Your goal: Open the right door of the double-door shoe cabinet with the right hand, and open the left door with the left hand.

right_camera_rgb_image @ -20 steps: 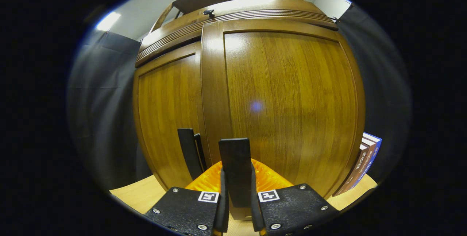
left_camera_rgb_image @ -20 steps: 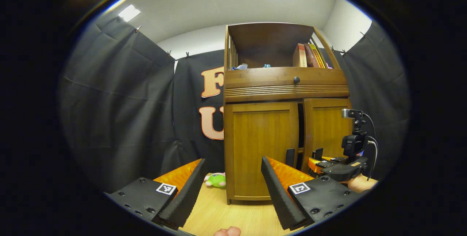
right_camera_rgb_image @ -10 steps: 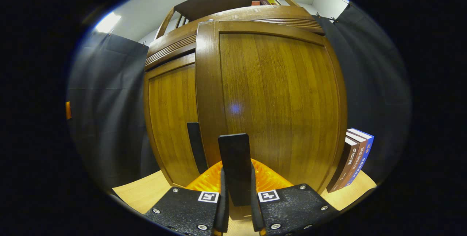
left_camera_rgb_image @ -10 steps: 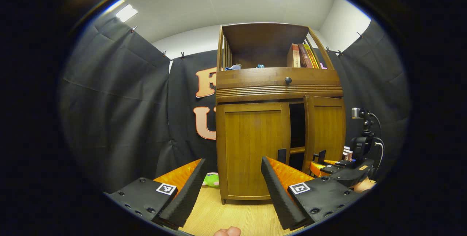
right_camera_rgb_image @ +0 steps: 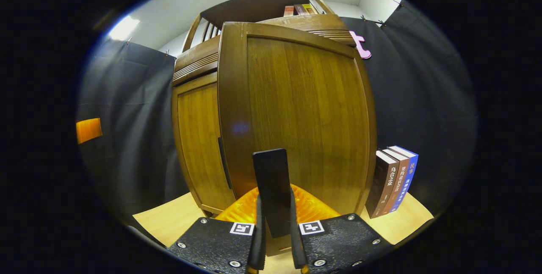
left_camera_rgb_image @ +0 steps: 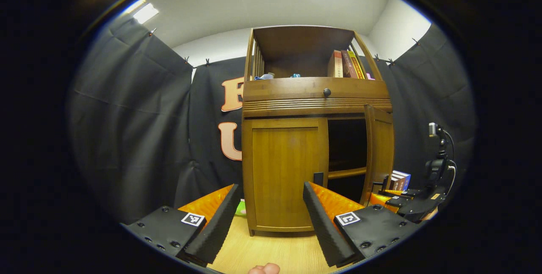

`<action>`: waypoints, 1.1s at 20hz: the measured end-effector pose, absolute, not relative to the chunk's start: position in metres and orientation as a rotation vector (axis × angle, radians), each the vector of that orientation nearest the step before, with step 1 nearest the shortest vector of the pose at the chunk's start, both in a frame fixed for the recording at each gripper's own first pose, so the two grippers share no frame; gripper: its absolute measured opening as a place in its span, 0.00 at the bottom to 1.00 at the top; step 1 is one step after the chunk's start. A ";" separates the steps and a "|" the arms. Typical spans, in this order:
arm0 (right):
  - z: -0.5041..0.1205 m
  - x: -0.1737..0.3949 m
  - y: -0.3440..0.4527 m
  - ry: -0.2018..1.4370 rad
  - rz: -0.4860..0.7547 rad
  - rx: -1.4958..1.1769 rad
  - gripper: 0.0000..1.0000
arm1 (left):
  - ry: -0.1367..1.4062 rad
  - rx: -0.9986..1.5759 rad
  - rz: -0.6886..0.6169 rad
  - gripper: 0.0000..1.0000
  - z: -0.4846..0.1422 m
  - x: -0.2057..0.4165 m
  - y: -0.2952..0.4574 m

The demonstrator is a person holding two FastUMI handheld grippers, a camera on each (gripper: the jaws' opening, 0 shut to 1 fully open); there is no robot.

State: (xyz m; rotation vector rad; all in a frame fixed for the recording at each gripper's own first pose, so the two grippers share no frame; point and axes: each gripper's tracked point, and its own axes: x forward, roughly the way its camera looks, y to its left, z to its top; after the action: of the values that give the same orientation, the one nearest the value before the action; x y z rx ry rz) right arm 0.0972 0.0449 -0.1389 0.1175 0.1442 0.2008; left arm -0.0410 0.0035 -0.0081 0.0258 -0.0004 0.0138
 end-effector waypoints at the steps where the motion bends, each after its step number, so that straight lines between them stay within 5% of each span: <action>1: -0.139 0.092 0.041 0.145 0.197 0.118 0.25 | 0.001 0.023 0.011 0.95 -0.009 -0.041 0.001; 9: -0.139 0.065 0.006 0.154 0.145 0.122 0.24 | 0.014 0.021 -0.002 0.95 -0.016 -0.043 -0.012; 10: -0.140 0.061 0.000 0.156 0.136 0.119 0.34 | 0.014 0.017 -0.009 0.96 -0.016 -0.042 -0.015; 12: -0.140 0.053 -0.012 0.156 0.114 0.121 0.24 | 0.013 0.012 -0.020 0.96 -0.016 -0.043 -0.021; 19: -0.141 0.043 -0.044 0.165 0.059 0.113 0.18 | 0.017 -0.001 -0.053 0.96 -0.020 -0.042 -0.043; 20: -0.142 0.042 -0.046 0.166 0.053 0.104 0.29 | 0.017 -0.001 -0.058 0.96 -0.021 -0.042 -0.045; 21: -0.141 0.040 -0.049 0.164 0.044 0.092 0.29 | 0.016 -0.001 -0.060 0.96 -0.021 -0.042 -0.047; 22: -0.141 0.039 -0.054 0.159 0.033 0.084 0.18 | 0.016 0.001 -0.062 0.95 -0.022 -0.042 -0.048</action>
State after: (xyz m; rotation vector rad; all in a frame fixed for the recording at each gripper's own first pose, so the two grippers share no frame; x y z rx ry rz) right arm 0.0389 -0.0536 -0.1414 0.0841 0.1588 0.0326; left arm -0.0416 -0.0475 -0.0215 0.0006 0.0157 -0.0621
